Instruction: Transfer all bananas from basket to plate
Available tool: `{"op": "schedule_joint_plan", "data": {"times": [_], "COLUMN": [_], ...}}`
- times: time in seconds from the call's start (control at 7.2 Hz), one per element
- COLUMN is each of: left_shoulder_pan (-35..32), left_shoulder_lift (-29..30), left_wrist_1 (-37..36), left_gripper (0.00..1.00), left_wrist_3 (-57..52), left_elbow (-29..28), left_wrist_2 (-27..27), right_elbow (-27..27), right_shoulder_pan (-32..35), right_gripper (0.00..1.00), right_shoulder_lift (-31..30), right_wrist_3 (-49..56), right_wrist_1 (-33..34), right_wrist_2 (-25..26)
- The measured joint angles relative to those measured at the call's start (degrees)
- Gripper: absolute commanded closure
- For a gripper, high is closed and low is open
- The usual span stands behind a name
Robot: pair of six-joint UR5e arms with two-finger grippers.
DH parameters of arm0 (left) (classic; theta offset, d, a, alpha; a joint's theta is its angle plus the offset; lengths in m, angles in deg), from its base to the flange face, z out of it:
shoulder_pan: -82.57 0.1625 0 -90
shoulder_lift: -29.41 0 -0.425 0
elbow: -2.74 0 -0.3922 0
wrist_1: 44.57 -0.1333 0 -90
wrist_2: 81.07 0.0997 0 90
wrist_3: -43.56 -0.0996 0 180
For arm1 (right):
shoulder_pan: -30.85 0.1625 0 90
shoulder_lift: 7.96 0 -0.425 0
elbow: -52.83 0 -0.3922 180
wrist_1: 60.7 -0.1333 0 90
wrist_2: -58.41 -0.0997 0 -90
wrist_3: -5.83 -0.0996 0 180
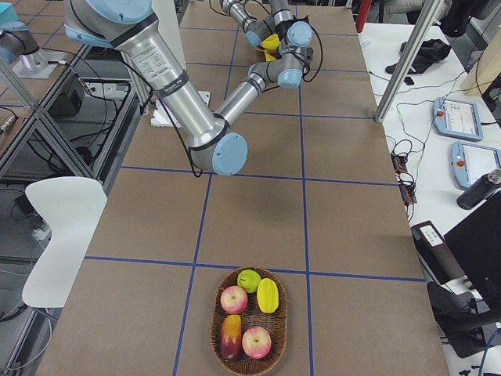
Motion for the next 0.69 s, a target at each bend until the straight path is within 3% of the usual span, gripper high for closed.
{"op": "schedule_joint_plan", "data": {"times": [0.69], "left_shoulder_pan": [0.14], "left_shoulder_lift": [-0.05], "left_wrist_1": [1.41], "left_gripper": [0.18], "left_wrist_3": [0.02], "left_elbow": [-0.11], "left_wrist_2": [0.46], "right_elbow": [-0.16], "right_shoulder_pan": [-0.10], "right_gripper": [1.00], "right_shoulder_lift": [-0.01], "right_wrist_3": [-3.35], "right_wrist_1": [-0.41], "right_wrist_2": [-0.18]}}
